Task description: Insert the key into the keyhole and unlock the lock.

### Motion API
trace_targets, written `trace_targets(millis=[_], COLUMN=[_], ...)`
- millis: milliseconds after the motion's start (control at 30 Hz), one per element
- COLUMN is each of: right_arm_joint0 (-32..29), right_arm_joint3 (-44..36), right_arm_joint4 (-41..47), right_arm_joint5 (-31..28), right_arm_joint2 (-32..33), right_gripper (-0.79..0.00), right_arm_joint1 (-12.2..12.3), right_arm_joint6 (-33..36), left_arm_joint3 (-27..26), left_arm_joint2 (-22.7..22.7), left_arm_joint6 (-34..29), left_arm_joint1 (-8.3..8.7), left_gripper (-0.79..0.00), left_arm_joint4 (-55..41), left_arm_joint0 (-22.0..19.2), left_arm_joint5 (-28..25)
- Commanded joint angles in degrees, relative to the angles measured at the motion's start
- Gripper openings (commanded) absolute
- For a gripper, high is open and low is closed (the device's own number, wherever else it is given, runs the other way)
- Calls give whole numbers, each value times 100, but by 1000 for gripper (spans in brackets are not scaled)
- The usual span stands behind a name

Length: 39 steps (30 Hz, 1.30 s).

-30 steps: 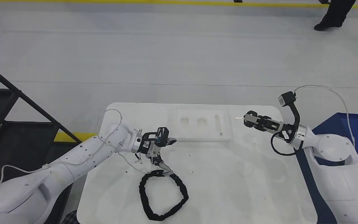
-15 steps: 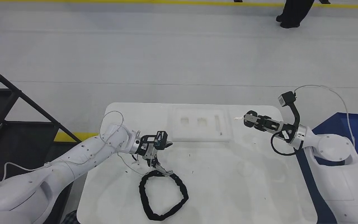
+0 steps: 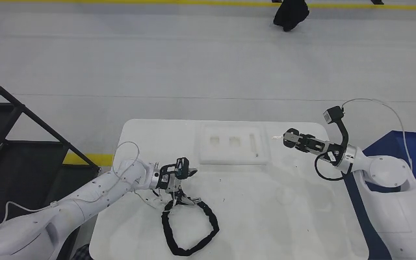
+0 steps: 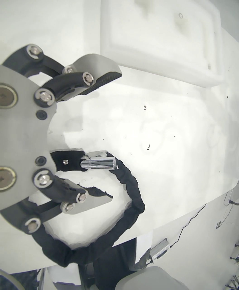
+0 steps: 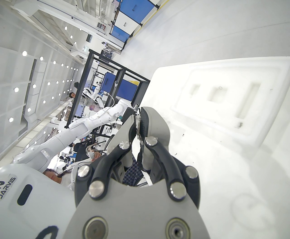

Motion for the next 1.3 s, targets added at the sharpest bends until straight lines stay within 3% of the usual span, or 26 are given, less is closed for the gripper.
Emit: trace_targets(millis=[0,267,500,533,600,633,767,867,1267], right_arm_joint0=[0,0,0,0,0,0,0,0,0], right_arm_joint3=[0,0,0,0,0,0,0,0,0], right_arm_joint4=[0,0,0,0,0,0,0,0,0], right_arm_joint5=[0,0,0,0,0,0,0,0,0], right_arm_joint2=[0,0,0,0,0,0,0,0,0], right_gripper=[-785,-785,-785,-785,-785,-785,-785,-785,-785], right_arm_joint1=[0,0,0,0,0,0,0,0,0], right_arm_joint6=[0,0,0,0,0,0,0,0,0], left_arm_joint3=[-21,-262,-419,-420,-417,-403,-368,-329,-404], left_arm_joint2=[-41,-124,-241,-264,-312,-335,-416,-479,-874], left_arm_joint6=[234,867,760,700,619,567,466,351,510], left_arm_joint1=[73,226,223,220,213,209,183,163,180], left_gripper=[0,0,0,-46,-323,-406,-545,-785,-785], left_arm_joint4=[196,989,1332,1359,1362,1361,1384,1440,1306], left_arm_joint0=[142,556,726,739,772,788,838,870,928], left_arm_joint5=[90,405,743,775,814,832,849,937,759])
